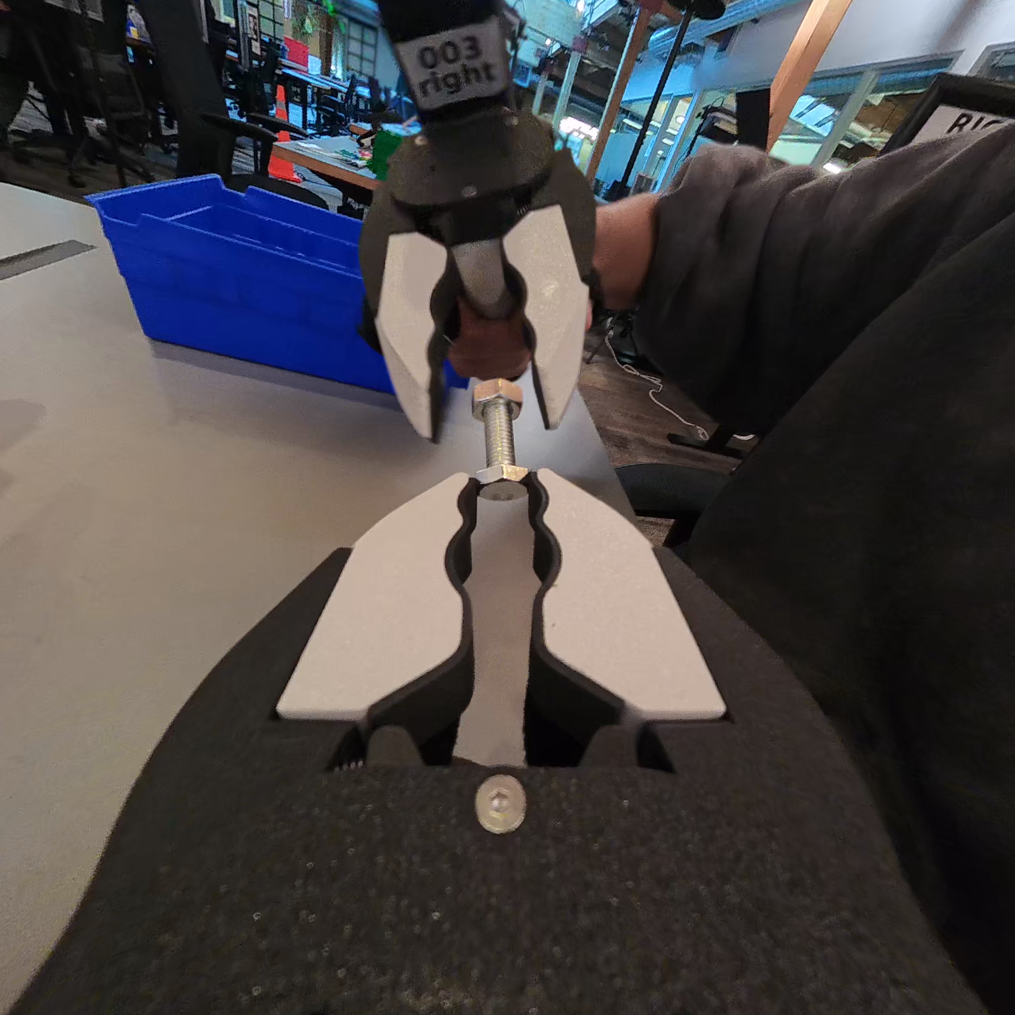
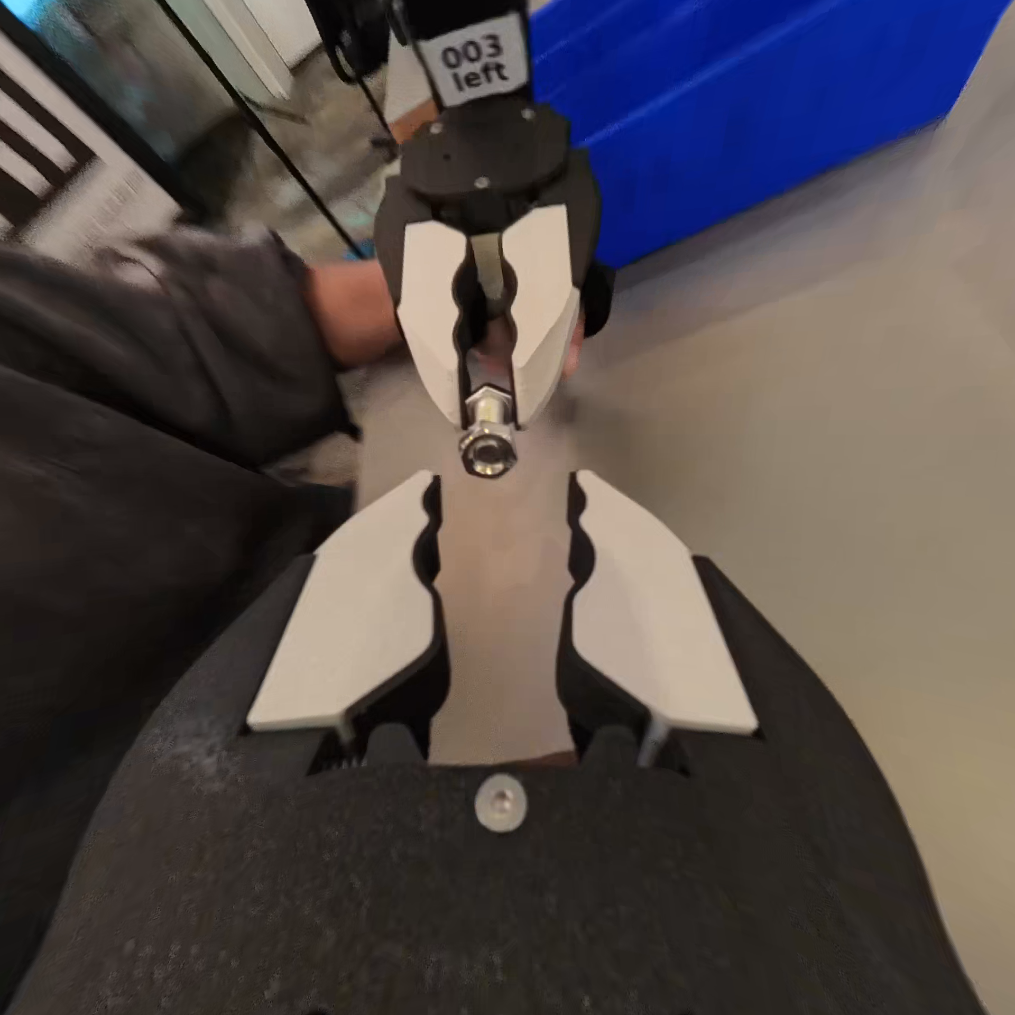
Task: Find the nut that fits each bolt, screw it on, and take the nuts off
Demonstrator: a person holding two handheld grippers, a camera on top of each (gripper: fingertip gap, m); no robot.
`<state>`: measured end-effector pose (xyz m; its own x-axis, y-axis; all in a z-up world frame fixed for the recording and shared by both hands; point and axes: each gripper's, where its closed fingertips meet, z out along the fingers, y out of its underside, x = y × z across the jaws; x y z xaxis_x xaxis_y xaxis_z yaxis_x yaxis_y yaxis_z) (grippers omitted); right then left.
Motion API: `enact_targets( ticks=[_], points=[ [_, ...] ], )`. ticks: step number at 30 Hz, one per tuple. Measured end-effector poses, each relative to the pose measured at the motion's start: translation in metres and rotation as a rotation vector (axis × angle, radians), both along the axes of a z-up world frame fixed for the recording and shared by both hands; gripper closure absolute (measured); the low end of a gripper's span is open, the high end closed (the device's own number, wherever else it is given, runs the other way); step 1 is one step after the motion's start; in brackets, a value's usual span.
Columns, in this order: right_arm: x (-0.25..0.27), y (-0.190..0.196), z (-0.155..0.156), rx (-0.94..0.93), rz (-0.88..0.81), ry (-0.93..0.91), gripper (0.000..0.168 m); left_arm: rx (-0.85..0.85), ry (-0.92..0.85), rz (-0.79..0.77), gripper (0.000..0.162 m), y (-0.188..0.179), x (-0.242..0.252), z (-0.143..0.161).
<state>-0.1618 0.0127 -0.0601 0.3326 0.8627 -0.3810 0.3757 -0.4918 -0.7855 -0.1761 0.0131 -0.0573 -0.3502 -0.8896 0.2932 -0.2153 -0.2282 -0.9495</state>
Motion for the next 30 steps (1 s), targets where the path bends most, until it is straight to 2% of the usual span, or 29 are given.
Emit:
enact_targets(
  ticks=[3, 6, 8, 10, 13, 15, 16, 19, 23, 25, 30],
  points=[
    [0.007, 0.009, 0.009, 0.533, 0.060, -0.211, 0.113, -0.038, -0.025, -0.025, 0.145, -0.001, -0.003, 0.006],
    [0.004, 0.003, 0.024, 1.075, 0.195, -0.422, 0.119, -0.054, -0.032, -0.039, 0.145, -0.002, -0.005, 0.008],
    [0.000, -0.002, 0.026, 1.326, 0.299, -0.535, 0.123, -0.050, -0.025, -0.052, 0.145, -0.005, -0.005, 0.007],
    [-0.004, -0.004, 0.027, 1.414, 0.352, -0.579, 0.128, -0.049, -0.018, -0.061, 0.145, -0.007, -0.004, 0.005],
    [-0.002, 0.000, 0.017, 1.416, 0.422, -0.649, 0.130, -0.046, -0.014, -0.066, 0.145, -0.008, -0.004, 0.004],
    [-0.004, -0.002, 0.017, 1.423, 0.441, -0.634, 0.144, -0.041, -0.008, -0.063, 0.145, -0.008, -0.003, 0.003],
    [-0.006, -0.004, 0.018, 1.401, 0.440, -0.611, 0.150, -0.033, -0.002, -0.063, 0.145, -0.008, -0.003, 0.002],
    [-0.005, -0.003, 0.015, 1.259, 0.402, -0.565, 0.151, -0.022, 0.006, -0.052, 0.145, -0.007, -0.002, 0.000],
    [-0.003, 0.001, 0.009, 0.878, 0.251, -0.437, 0.151, 0.013, 0.020, -0.014, 0.145, -0.003, 0.000, -0.004],
    [-0.003, 0.003, 0.009, 0.586, 0.125, -0.294, 0.151, 0.015, 0.013, -0.001, 0.145, 0.000, -0.001, -0.003],
    [-0.004, 0.006, 0.015, -0.335, -0.133, 0.207, 0.151, 0.051, -0.002, 0.035, 0.145, 0.002, 0.001, 0.000]
  ],
)
